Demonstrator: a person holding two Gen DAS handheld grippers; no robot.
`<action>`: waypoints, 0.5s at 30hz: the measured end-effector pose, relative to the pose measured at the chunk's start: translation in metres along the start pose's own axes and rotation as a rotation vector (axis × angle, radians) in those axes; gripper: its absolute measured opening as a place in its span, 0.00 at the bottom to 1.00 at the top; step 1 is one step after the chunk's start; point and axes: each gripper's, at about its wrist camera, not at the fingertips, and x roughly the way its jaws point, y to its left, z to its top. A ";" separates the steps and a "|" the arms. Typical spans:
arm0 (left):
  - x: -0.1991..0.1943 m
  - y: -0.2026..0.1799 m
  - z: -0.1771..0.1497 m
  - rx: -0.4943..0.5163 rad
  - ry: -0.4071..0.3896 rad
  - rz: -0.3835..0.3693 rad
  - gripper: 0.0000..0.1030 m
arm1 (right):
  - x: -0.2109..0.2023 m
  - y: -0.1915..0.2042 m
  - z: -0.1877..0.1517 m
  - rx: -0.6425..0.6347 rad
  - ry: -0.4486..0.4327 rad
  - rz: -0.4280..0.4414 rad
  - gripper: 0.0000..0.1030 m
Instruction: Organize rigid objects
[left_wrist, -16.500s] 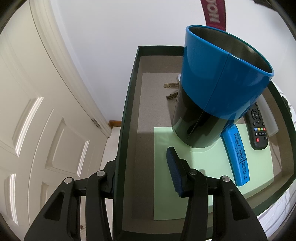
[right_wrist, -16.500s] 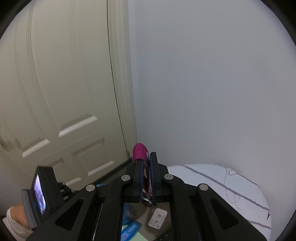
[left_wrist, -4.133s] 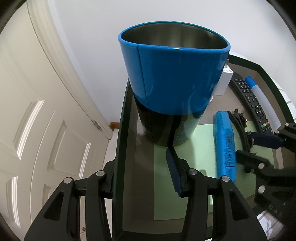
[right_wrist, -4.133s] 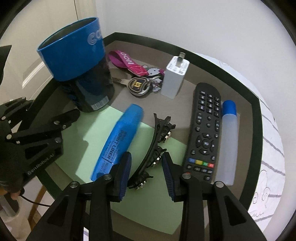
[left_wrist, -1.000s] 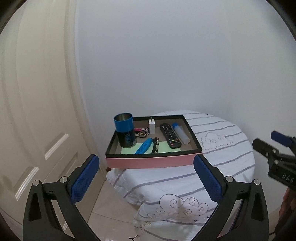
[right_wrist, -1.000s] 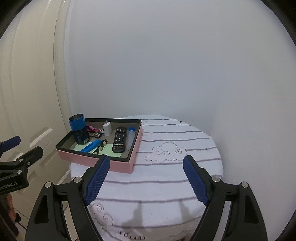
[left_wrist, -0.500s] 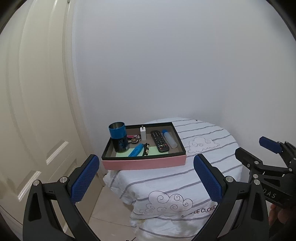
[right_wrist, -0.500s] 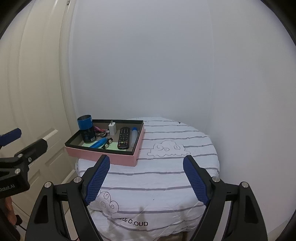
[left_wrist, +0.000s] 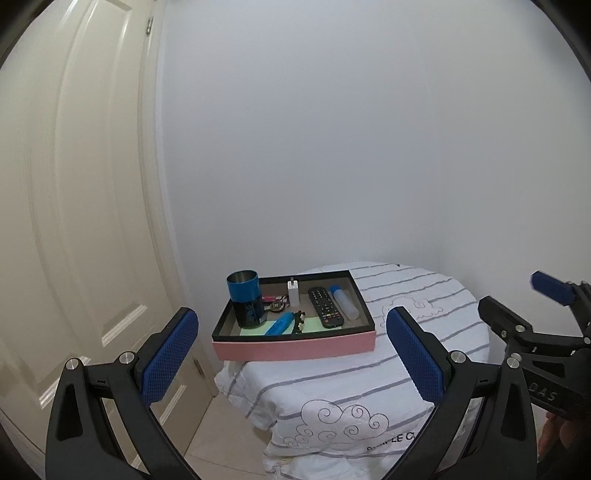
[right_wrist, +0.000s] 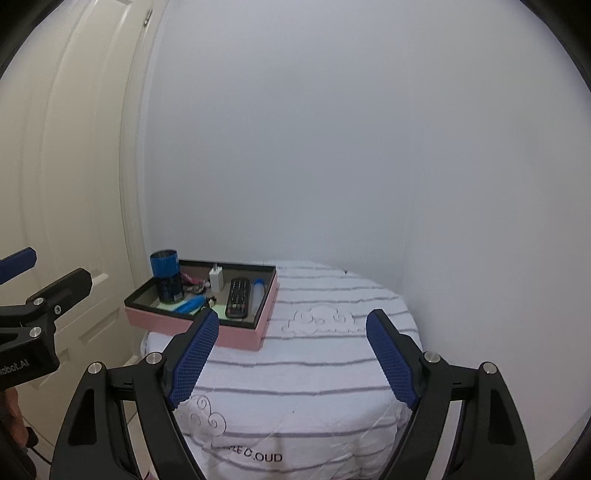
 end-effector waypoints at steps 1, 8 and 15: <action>0.000 0.001 -0.001 -0.010 -0.001 -0.005 1.00 | -0.001 -0.002 -0.001 0.010 -0.016 0.000 0.91; -0.001 0.006 -0.004 -0.047 -0.011 0.011 1.00 | -0.003 0.001 -0.001 -0.010 -0.084 -0.030 1.00; -0.003 0.007 -0.007 -0.045 -0.002 0.015 1.00 | 0.000 0.007 -0.005 -0.015 -0.080 -0.005 1.00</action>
